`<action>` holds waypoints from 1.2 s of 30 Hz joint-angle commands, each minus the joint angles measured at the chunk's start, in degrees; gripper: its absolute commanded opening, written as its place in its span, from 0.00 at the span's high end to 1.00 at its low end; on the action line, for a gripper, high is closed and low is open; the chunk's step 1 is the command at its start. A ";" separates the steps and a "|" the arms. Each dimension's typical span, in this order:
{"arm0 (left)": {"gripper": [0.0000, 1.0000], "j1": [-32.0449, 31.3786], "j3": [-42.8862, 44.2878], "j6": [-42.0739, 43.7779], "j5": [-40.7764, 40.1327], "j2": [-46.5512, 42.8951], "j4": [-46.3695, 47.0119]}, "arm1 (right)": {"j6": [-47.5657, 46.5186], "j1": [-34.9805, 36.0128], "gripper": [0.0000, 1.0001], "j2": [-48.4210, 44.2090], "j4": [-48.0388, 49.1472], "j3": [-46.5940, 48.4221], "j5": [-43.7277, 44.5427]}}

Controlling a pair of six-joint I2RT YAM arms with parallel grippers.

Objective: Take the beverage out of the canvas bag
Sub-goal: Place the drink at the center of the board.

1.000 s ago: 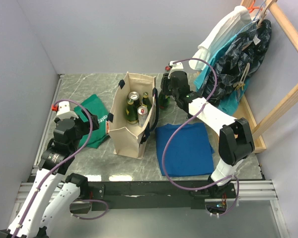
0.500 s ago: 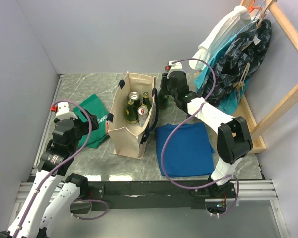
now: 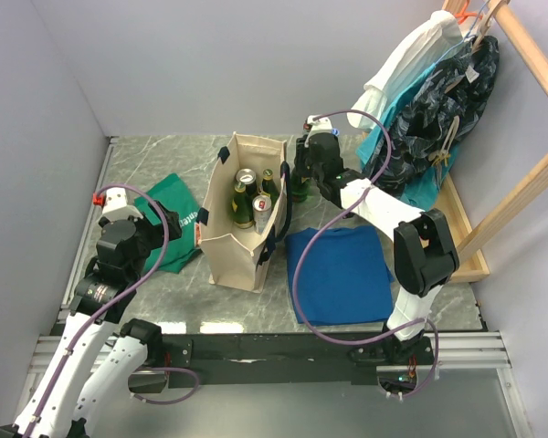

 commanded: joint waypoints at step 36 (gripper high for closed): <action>0.04 -0.17 2.41 0.24 -0.08 -0.56 1.06 | 1.61 1.23 0.46 -2.02 0.47 5.98 2.04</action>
